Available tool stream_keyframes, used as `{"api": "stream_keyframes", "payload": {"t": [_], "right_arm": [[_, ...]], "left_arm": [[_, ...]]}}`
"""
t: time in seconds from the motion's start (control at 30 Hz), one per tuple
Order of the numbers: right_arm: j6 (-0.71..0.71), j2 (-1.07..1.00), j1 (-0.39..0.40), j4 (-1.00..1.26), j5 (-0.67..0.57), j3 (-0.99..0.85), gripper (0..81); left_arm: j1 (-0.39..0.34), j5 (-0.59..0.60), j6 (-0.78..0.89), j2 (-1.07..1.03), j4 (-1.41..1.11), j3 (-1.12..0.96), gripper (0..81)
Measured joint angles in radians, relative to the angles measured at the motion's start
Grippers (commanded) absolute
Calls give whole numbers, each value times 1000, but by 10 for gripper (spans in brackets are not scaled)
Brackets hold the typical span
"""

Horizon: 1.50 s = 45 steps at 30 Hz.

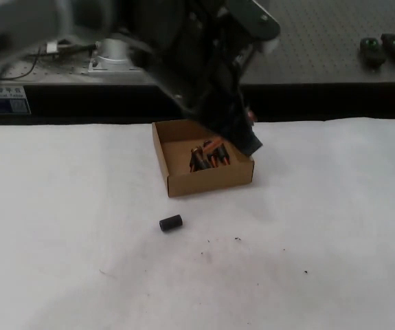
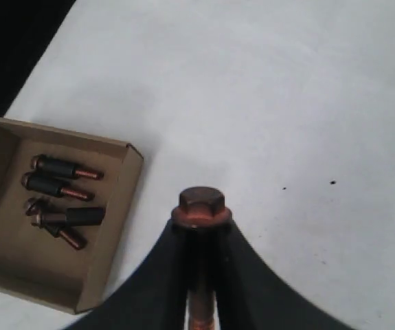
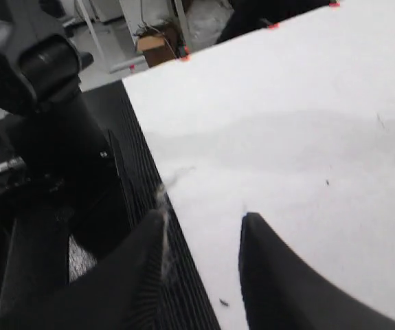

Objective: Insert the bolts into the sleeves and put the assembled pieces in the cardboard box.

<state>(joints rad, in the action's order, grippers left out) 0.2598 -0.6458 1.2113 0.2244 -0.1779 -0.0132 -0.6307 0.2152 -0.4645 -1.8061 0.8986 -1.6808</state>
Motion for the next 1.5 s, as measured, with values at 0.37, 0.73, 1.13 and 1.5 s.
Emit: {"api": "stream_keyframes", "payload": {"t": [0.37,0.73,1.13,1.5], "right_arm": [[-188,0,0,-510,162,-342,283],[-398,-160,-173,-780,232,-607,283],[-679,-664,-310,-808,178,-820,283],[-933,-978,-355,-826,200,-1116,283]], "left_arm": [[28,81,204,548,-458,622,6],[28,-75,607,985,-846,1171,6],[31,-145,721,1178,-1038,1432,6],[31,-167,760,1214,-1314,1625,6]]}}
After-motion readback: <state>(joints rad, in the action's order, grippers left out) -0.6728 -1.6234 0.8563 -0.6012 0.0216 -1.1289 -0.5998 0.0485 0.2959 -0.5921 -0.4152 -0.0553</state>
